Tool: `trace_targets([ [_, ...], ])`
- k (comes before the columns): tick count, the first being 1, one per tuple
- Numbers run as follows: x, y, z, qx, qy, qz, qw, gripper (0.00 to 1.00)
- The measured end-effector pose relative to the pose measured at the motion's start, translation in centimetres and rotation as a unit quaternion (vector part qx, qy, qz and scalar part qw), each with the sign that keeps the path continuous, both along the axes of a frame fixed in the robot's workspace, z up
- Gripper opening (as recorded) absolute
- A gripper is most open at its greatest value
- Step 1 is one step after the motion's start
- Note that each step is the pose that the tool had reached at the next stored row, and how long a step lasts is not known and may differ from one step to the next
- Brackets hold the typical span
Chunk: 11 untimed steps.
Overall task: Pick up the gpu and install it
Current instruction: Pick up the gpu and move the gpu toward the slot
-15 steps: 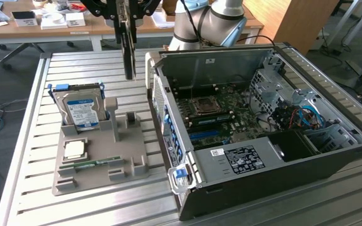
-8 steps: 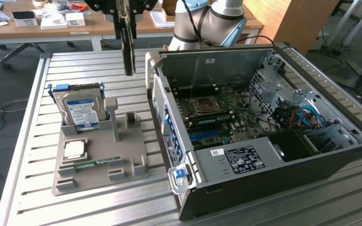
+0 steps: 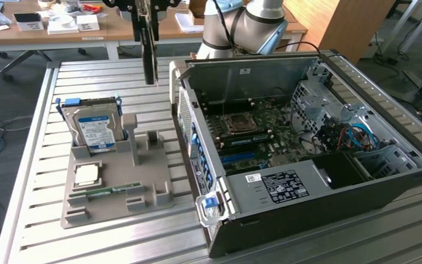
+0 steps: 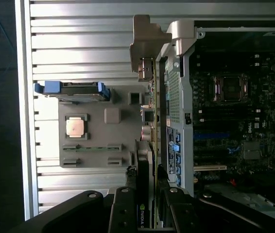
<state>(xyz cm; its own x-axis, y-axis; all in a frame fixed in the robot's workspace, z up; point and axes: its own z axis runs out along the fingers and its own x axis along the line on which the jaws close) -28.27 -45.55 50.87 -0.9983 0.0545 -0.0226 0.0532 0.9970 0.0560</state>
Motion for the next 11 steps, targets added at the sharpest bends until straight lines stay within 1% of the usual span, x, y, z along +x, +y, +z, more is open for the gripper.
trace_targets([
  [11, 0.00, 0.00, 0.10, -0.0001, 0.0001, 0.000, 1.0000, 0.27],
])
